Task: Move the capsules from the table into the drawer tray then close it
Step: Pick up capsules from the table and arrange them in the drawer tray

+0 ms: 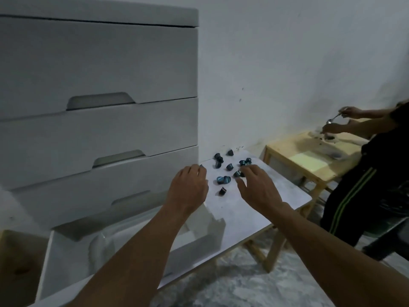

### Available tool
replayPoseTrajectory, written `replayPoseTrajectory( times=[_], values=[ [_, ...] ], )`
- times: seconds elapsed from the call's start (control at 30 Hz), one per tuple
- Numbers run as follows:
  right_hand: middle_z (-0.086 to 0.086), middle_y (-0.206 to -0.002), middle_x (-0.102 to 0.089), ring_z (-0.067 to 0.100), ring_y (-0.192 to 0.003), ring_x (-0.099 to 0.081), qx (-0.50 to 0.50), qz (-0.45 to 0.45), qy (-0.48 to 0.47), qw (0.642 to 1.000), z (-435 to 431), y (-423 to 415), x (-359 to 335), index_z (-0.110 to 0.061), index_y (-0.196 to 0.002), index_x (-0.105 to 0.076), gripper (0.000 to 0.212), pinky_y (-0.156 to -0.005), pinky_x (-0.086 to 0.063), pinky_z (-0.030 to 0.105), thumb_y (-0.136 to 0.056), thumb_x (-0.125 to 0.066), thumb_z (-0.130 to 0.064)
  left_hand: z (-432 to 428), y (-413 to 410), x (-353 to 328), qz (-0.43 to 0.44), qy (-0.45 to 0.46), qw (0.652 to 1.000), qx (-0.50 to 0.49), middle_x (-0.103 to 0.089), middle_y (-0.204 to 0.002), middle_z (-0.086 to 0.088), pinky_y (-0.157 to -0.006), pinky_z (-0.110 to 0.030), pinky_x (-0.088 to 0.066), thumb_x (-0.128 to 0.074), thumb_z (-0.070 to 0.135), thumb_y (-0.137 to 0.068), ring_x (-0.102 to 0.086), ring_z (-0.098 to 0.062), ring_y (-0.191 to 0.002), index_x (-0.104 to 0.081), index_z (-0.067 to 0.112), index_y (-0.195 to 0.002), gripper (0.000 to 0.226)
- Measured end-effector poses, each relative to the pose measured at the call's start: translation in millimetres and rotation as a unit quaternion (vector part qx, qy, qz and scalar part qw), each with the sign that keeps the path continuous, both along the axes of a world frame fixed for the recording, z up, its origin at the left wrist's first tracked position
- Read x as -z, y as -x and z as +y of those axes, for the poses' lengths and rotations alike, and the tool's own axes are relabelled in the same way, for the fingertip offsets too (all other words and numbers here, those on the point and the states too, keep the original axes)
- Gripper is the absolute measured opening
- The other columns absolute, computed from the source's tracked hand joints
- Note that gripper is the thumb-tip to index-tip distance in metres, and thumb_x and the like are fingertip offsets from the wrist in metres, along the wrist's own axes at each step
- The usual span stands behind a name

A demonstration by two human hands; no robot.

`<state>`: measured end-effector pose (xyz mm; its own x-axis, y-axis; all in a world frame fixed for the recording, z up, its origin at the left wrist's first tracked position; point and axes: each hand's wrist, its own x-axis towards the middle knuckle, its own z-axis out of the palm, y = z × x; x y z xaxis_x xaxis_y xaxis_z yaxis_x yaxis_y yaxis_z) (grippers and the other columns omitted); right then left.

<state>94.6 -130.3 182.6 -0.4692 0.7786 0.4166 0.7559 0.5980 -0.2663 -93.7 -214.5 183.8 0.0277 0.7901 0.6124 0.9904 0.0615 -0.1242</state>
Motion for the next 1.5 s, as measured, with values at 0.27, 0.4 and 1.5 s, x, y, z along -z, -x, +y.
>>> replayPoseTrajectory(
  times=[0.27,0.4,1.5],
  values=[
    [0.009,-0.131,-0.054,0.025,-0.116,-0.051,-0.02,-0.005,0.044,0.999,77.2,-60.7,13.4,-0.011,-0.13,-0.051,0.04,-0.096,-0.045,0.036,-0.096,-0.047,-0.03,80.1,-58.5,16.3,-0.006,0.031,0.999,-0.023,-0.058,-0.074,-0.004,-0.053,-0.03,-0.046,-0.068,0.014,-0.068,-0.056,-0.022,-0.062,-0.059,0.013,-0.079,0.014],
    [0.007,-0.126,-0.057,0.024,-0.11,-0.054,-0.041,-0.018,0.052,0.998,119.3,-84.6,24.1,-0.012,-0.123,-0.055,0.035,-0.092,-0.048,0.034,-0.096,-0.045,-0.031,112.0,-82.4,29.6,-0.032,0.076,0.994,-0.068,-0.058,-0.073,-0.003,-0.048,-0.027,-0.041,-0.07,0.013,-0.067,-0.055,-0.021,-0.059,-0.058,0.014,-0.076,0.015],
    [0.014,-0.11,-0.056,0.034,-0.095,-0.057,-0.169,-0.148,0.275,0.935,311.3,90.2,182.2,-0.008,-0.114,-0.059,0.029,-0.078,-0.046,0.036,-0.086,-0.052,-0.011,287.8,-28.8,207.2,-0.332,0.365,0.848,-0.193,-0.045,-0.129,-0.007,-0.092,-0.032,-0.045,-0.038,0.024,-0.099,-0.053,-0.023,-0.112,-0.045,0.015,-0.127,0.03]
  ],
)
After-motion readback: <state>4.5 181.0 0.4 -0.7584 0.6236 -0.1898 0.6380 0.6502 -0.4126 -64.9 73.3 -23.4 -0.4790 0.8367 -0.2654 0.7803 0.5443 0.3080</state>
